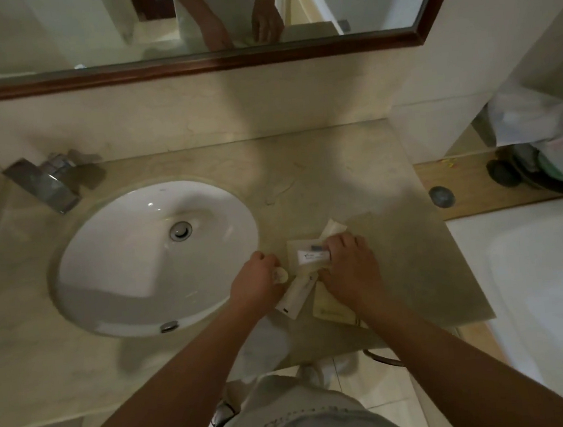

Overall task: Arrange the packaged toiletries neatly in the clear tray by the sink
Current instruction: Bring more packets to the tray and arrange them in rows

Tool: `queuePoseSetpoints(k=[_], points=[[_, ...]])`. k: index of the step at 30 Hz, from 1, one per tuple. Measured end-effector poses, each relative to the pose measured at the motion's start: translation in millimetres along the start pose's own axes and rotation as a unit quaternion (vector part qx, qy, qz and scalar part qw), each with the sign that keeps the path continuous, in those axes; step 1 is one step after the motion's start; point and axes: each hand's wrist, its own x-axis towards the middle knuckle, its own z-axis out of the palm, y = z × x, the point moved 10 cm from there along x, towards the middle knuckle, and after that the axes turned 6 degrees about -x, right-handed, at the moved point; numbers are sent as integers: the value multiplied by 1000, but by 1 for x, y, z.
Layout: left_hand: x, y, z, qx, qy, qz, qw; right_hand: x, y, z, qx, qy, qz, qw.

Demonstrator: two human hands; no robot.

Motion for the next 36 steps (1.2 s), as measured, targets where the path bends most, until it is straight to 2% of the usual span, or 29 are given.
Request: queuePoseSetpoints(k=[4, 9, 13, 18, 22, 26, 28, 32, 36], points=[[-6, -2, -11, -20, 38, 7, 999, 16, 1, 14, -39, -71, -24, 996], [-21, -15, -34, -58, 91, 9, 994, 19, -10, 5, -66, -31, -51, 996], [-42, -43, -65, -100, 142, -12, 985, 20, -56, -9, -100, -4, -109, 989], [-82, -102, -120, -144, 217, -45, 964, 24, -150, -35, -73, 64, -169, 981], [-132, -169, -172, -197, 299, -55, 932, 13, -261, -32, -31, 81, -245, 966], [-194, -257, -219, -207, 318, -123, 917, -17, -371, -12, 34, 99, -324, 940], [-224, -302, -240, -207, 322, -146, 912, -30, -422, -1, 45, 92, -344, 933], [-272, -382, -280, -230, 361, -174, 887, -40, -503, 26, 55, 28, -334, 940], [-289, -426, -306, -257, 363, -182, 877, -48, -555, 37, 53, -8, -325, 944]])
